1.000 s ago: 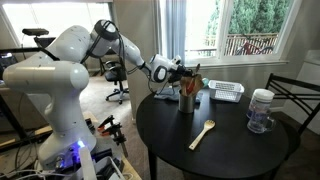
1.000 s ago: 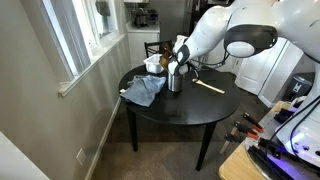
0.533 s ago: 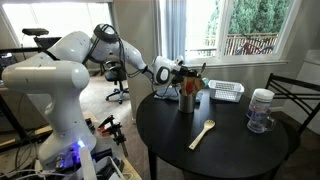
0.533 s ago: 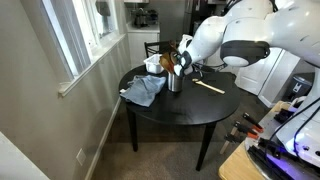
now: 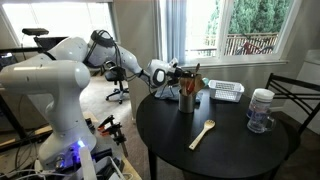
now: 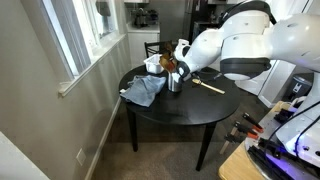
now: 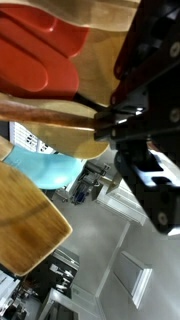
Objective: Put the brown spoon in the silver holder.
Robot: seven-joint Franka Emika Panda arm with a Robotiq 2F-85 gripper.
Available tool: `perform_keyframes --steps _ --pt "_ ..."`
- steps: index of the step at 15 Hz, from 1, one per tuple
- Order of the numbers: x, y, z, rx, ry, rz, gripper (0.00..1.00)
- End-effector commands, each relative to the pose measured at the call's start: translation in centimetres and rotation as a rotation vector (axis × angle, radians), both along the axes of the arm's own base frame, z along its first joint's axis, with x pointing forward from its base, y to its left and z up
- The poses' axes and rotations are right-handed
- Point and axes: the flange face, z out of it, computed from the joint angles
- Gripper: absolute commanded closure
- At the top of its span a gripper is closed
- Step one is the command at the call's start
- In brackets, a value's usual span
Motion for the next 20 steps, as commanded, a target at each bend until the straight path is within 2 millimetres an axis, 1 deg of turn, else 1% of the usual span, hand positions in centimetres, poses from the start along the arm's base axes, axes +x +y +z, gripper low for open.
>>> perform_keyframes --steps 1,2,3,5,6,12,14,17,20 --pt "-0.8 0.5 -0.2 -0.023 -0.04 -0.014 0.97" --pt "-0.9 0.6 -0.4 -0.026 -0.042 -0.013 0.85" --pt "-1.1 0.7 -0.6 -0.026 -0.042 -0.014 0.62" --pt "-1.3 1.0 -1.0 -0.03 -0.047 -0.013 0.58" --pt "-1.4 1.1 -1.2 -0.03 -0.049 -0.013 0.53" --pt "-2.1 1.1 -2.0 -0.034 -0.049 -0.022 0.15" --pt "-2.4 1.3 -1.8 -0.02 -0.016 -0.02 0.02" --pt "-3.0 2.4 0.2 0.025 0.041 0.003 0.0" --pt "-3.8 2.6 2.6 0.071 0.075 0.015 0.0"
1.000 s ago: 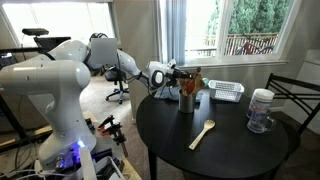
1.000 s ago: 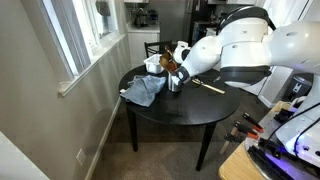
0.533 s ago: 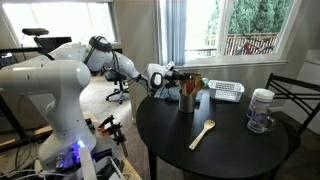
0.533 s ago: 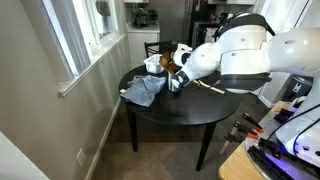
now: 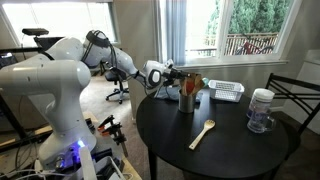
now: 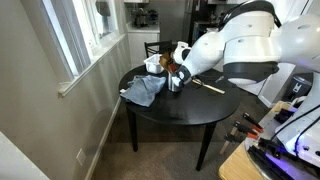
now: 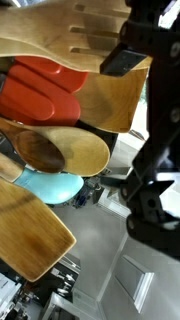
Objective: Put the brown spoon in the silver holder.
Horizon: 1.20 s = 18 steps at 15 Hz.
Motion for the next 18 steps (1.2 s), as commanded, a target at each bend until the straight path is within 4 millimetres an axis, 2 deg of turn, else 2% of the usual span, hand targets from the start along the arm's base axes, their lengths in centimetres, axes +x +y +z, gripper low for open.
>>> perform_keyframes --steps 1,4,9,15,18 --pt "-2.2 0.2 3.7 0.073 0.078 0.011 0.0" --pt "-3.8 -0.8 6.1 0.113 0.12 0.016 0.0" --pt "-8.5 -2.8 7.9 0.182 0.224 0.032 0.0" --pt "-14.7 -7.4 9.4 0.27 0.33 0.028 0.0" --pt "-17.1 -10.7 9.4 0.32 0.385 -0.003 0.0"
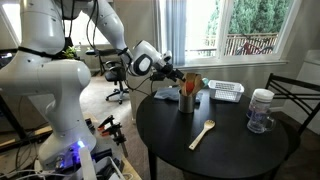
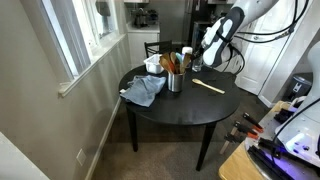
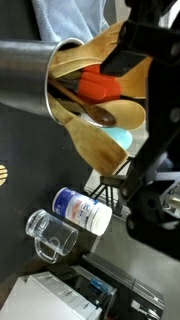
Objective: Put the brown spoon in the silver holder.
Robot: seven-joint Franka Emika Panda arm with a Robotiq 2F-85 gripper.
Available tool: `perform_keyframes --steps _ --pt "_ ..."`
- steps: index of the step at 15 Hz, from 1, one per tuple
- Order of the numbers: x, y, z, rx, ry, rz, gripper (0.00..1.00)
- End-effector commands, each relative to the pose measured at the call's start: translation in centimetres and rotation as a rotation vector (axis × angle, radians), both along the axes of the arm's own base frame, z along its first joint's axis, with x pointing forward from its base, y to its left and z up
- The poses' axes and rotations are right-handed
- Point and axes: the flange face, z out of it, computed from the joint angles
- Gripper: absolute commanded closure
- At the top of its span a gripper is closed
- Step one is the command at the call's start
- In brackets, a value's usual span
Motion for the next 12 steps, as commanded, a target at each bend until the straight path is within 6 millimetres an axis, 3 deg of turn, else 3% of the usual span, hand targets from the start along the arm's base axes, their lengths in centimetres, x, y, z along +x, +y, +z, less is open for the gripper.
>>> perform_keyframes --steps 1,4,5,7,12 --pt "-3.8 -3.4 0.4 0.085 0.097 0.0 0.0" --pt "-5.1 -6.5 -0.1 0.122 0.164 -0.058 0.0" --pt "-3.9 -5.2 -0.2 0.085 0.117 -0.074 0.0" --pt "-4.5 -6.4 -0.1 0.105 0.14 -0.089 0.0" --pt "-4.6 -6.4 0.0 0.113 0.141 -0.088 0.0"
